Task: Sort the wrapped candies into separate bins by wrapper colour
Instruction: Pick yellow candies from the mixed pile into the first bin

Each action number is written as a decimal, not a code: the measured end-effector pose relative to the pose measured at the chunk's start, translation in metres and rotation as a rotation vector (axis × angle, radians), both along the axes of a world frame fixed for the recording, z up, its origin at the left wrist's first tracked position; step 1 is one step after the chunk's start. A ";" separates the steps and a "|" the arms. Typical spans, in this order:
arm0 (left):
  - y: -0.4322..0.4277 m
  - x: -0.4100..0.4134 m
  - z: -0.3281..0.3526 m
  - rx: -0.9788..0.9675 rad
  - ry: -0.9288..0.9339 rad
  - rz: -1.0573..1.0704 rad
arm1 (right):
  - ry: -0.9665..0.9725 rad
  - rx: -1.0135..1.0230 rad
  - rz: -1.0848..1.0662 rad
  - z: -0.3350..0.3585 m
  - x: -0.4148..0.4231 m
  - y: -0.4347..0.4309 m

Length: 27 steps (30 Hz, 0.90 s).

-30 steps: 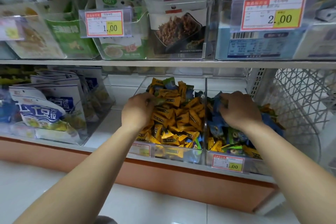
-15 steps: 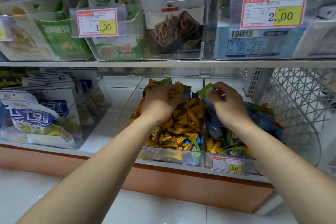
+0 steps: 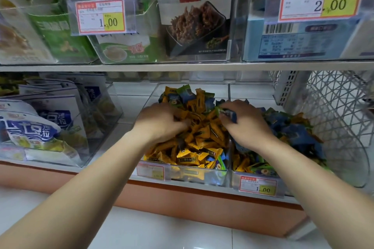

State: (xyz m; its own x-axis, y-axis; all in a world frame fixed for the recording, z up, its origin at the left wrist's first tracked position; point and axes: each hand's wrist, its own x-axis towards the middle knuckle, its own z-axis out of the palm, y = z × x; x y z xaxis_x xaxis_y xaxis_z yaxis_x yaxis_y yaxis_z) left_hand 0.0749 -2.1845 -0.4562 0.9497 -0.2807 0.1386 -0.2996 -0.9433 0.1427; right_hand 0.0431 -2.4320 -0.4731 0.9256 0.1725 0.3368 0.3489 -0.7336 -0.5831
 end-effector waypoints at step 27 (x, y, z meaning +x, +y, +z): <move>-0.066 0.037 -0.008 -0.490 -0.088 -0.092 | -0.099 0.509 -0.184 0.010 0.006 -0.007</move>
State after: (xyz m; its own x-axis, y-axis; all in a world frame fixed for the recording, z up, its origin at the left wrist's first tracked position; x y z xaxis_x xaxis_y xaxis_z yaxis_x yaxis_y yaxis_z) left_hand 0.1122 -2.2510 -0.4639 0.9030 -0.2443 0.3535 -0.4090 -0.7408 0.5328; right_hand 0.0489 -2.4392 -0.4628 0.8850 -0.1966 0.4221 0.3125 -0.4212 -0.8514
